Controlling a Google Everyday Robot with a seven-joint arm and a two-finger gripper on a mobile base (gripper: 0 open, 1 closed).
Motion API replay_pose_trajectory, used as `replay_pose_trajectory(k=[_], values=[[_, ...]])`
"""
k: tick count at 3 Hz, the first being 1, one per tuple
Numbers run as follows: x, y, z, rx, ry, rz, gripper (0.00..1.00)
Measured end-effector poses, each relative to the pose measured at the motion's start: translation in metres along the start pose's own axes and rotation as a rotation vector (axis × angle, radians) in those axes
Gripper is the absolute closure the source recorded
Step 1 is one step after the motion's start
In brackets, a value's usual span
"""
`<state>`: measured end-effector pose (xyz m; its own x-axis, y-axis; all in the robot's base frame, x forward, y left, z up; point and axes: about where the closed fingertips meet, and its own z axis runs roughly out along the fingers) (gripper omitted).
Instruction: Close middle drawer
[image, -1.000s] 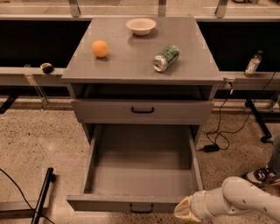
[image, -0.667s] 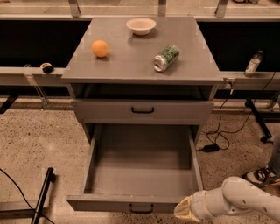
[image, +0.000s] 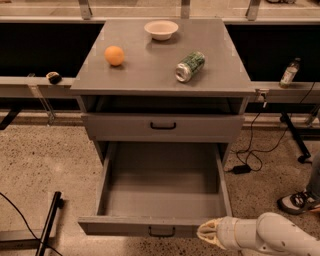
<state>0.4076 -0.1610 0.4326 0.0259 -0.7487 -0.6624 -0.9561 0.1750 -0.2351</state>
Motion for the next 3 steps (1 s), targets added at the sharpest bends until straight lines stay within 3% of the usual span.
replay_pose_trajectory(k=[1,2,3], values=[[-0.016,-0.025,0.008,0.126,-0.026,-0.079,1.00],[-0.023,-0.056,0.025,0.173,-0.061,-0.134,1.00],[-0.020,-0.081,0.013,0.174,-0.093,-0.188,1.00]])
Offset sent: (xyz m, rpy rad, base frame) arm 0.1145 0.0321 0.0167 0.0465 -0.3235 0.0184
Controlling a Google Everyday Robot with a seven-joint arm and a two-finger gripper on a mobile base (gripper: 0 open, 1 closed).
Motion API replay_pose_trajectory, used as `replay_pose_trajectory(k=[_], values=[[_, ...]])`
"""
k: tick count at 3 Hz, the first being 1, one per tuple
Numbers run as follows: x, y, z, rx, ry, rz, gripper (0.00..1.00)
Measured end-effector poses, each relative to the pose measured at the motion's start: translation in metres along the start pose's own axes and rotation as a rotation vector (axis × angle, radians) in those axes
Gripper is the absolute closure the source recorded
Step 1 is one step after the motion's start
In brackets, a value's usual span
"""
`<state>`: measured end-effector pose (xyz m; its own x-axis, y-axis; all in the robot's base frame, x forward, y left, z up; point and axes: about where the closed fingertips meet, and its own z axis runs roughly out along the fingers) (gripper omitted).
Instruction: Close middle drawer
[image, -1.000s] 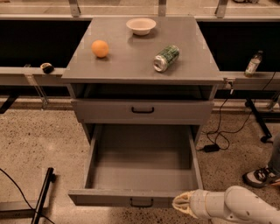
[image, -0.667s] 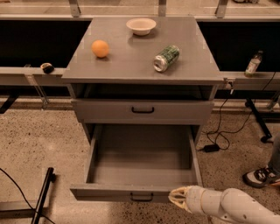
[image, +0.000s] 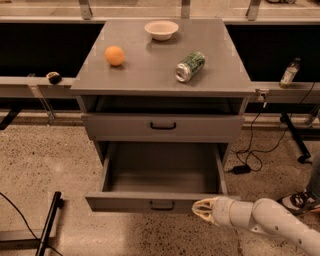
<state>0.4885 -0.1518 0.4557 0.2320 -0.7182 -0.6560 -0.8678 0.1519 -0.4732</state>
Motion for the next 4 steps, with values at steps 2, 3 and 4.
replay_pose_trajectory(k=[2,3,4], values=[[0.001,0.006,0.008,0.011,-0.043,-0.012,1.00],[0.019,-0.013,0.022,0.079,-0.059,-0.005,1.00],[0.036,-0.030,0.032,0.109,-0.050,0.018,1.00]])
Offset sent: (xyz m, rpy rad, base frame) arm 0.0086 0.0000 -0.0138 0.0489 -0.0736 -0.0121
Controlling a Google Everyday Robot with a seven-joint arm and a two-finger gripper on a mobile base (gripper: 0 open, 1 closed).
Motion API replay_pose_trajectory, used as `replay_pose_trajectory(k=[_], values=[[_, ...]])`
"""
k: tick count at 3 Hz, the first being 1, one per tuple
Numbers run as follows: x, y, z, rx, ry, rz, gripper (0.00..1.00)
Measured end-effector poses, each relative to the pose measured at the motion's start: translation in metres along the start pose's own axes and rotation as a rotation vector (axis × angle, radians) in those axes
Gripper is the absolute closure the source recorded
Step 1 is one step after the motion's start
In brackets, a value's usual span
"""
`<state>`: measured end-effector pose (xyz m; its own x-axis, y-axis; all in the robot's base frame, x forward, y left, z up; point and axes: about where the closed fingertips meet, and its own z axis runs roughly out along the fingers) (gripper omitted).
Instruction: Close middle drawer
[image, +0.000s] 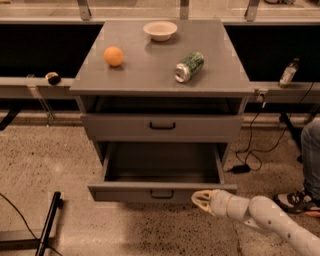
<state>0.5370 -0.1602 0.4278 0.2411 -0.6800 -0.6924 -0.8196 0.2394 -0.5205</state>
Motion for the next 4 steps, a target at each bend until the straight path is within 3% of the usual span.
replay_pose_trajectory(k=[2,4], values=[[0.039,-0.052,0.053,0.082,-0.012,0.115,1.00],[0.064,-0.113,0.074,0.126,-0.046,0.214,1.00]])
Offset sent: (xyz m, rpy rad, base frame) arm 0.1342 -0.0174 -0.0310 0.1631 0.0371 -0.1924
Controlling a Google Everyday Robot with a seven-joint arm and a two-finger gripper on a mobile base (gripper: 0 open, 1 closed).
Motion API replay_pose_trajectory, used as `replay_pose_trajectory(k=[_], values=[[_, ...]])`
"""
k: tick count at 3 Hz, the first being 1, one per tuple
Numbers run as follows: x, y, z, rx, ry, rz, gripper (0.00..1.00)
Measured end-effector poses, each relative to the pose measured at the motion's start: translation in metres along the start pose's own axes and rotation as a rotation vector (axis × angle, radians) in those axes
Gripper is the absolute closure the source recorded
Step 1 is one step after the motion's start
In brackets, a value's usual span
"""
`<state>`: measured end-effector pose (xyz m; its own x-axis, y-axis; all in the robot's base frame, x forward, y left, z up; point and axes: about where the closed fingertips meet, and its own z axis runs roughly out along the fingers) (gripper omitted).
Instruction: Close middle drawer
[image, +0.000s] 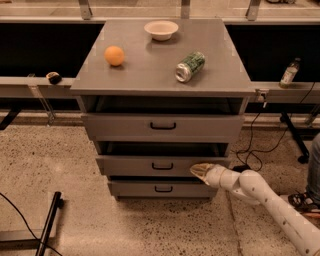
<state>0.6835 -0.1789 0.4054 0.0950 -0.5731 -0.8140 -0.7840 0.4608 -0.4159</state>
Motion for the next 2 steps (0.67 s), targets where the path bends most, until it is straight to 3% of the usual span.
replay_pose_trajectory(k=[1,2], values=[[-0.0032,-0.0180,0.0094,-0.002,-0.026,0.004,1.00],[-0.0092,-0.0161,0.0094,-0.022,-0.057,-0.009,1.00]])
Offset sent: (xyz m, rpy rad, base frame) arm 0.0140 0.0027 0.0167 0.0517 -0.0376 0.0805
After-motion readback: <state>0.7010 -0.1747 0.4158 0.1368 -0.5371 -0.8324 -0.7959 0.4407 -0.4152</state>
